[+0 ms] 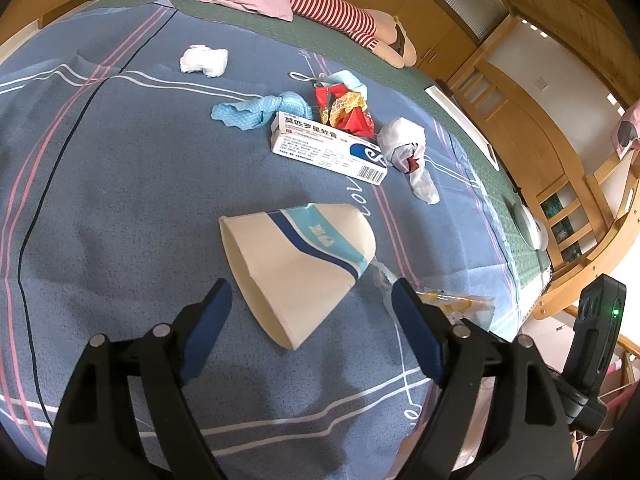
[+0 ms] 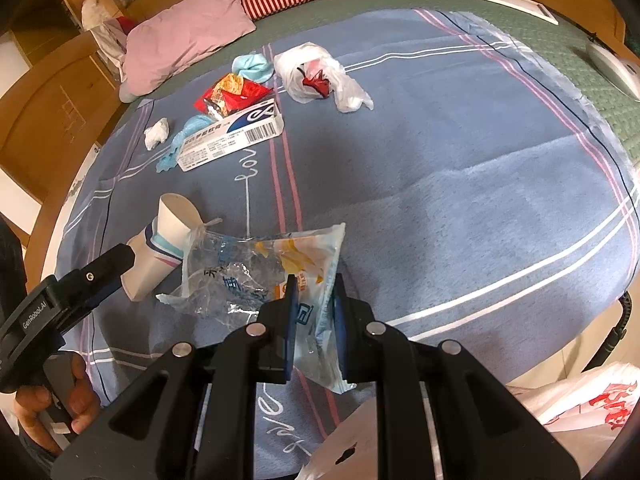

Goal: Collect trash

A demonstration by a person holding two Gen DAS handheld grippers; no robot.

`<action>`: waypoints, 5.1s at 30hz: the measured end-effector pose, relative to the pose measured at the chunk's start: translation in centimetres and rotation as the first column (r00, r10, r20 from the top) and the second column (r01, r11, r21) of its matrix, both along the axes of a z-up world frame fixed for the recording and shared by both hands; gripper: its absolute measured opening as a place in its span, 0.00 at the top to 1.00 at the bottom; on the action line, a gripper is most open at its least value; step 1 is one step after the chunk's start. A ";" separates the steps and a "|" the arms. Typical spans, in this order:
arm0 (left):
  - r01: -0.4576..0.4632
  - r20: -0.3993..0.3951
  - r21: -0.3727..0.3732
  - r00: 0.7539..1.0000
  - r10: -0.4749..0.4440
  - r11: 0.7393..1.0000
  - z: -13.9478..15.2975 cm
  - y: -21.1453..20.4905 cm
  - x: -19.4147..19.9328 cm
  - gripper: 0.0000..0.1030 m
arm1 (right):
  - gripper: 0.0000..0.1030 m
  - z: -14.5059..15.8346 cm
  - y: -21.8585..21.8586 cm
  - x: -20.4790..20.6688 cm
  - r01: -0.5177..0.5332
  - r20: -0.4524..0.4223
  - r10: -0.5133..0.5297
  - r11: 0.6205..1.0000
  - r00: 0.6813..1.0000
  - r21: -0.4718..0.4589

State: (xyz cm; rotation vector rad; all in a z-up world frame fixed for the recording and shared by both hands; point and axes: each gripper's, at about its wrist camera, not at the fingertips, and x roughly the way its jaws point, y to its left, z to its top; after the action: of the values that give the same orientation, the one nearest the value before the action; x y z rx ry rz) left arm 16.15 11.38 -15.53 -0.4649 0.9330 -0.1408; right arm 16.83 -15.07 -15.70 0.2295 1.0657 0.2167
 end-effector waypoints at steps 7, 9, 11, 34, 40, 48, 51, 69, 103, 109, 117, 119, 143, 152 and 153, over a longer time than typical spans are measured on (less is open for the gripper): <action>0.002 -0.001 0.000 1.000 -0.002 1.000 0.0 0.0 -0.1 0.17 | 0.83 -0.1 0.5 -0.2 -0.009 -0.003 0.009 1.000 1.000 -0.001; 0.001 -0.003 0.000 1.000 -0.001 1.000 0.0 0.0 -0.1 0.15 | 0.83 -0.2 0.6 -0.2 -0.010 -0.006 0.010 1.000 1.000 0.000; 0.000 -0.004 0.001 1.000 0.000 1.000 -0.1 0.0 -0.1 0.14 | 0.83 -0.3 0.6 -0.2 -0.010 -0.009 0.010 1.000 1.000 0.000; 0.007 -0.012 0.004 1.000 -0.007 1.000 -0.4 0.1 -0.1 0.13 | 0.83 -0.9 0.9 -0.1 -0.021 -0.029 0.022 1.000 0.999 0.018; 0.010 -0.014 0.007 1.000 -0.010 1.000 -0.5 0.0 -0.1 0.12 | 0.83 -0.9 0.9 -0.1 -0.021 -0.029 0.022 1.000 0.999 0.018; 0.015 -0.019 0.011 1.000 -0.014 1.000 -0.7 -0.1 -0.2 0.12 | 0.83 -1.1 1.1 -0.1 -0.022 -0.034 0.023 1.000 0.999 0.016; 0.017 -0.021 0.012 1.000 -0.017 1.000 -0.6 -0.1 -0.1 0.12 | 0.82 -1.2 1.3 -0.1 -0.025 -0.038 0.026 1.000 0.999 0.015; -0.010 -0.017 0.003 1.000 0.010 1.000 -0.5 0.6 0.0 0.35 | 0.86 -0.7 1.7 0.2 -0.030 0.000 0.030 0.999 1.000 0.024; -0.048 -0.021 -0.145 0.999 0.046 0.988 -0.6 2.3 0.0 0.21 | 0.86 -0.3 -1.3 0.3 0.087 0.007 -0.087 0.994 0.996 0.064; -0.070 -0.065 -0.281 0.996 0.053 0.957 -1.7 3.2 0.3 0.19 | 0.86 -0.3 -1.5 0.2 0.093 0.012 -0.094 0.994 0.996 0.061; -0.142 -0.078 -0.150 0.988 0.131 0.978 -2.4 3.3 2.7 0.18 | 0.86 0.0 -1.8 0.1 0.098 0.022 -0.099 0.994 0.995 0.054; -0.136 -0.088 -0.148 0.988 0.124 0.980 -3.0 3.3 3.4 0.29 | 0.86 0.0 -1.7 0.1 0.096 0.021 -0.097 0.994 0.995 0.052; -0.066 0.270 -0.236 0.954 0.130 0.969 2.9 4.1 -1.7 0.97 | 0.86 9.5 -2.9 -4.2 -0.002 0.228 -0.001 1.000 0.974 0.014; 0.020 0.339 -0.326 0.936 0.097 0.945 4.3 3.7 -3.3 0.97 | 0.86 12.7 -8.1 -11.1 -0.089 0.177 0.114 0.985 0.978 -0.145; 0.039 0.350 -0.329 0.933 0.083 0.943 4.6 3.4 -3.4 0.97 | 0.84 11.9 -8.6 -12.0 -0.124 0.117 0.148 0.974 0.982 -0.192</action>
State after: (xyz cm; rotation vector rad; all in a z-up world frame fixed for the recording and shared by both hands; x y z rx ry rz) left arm 12.74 14.77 -10.94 -0.7347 0.5410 -0.3552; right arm 4.81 -23.62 -3.79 -0.0242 0.9656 0.2515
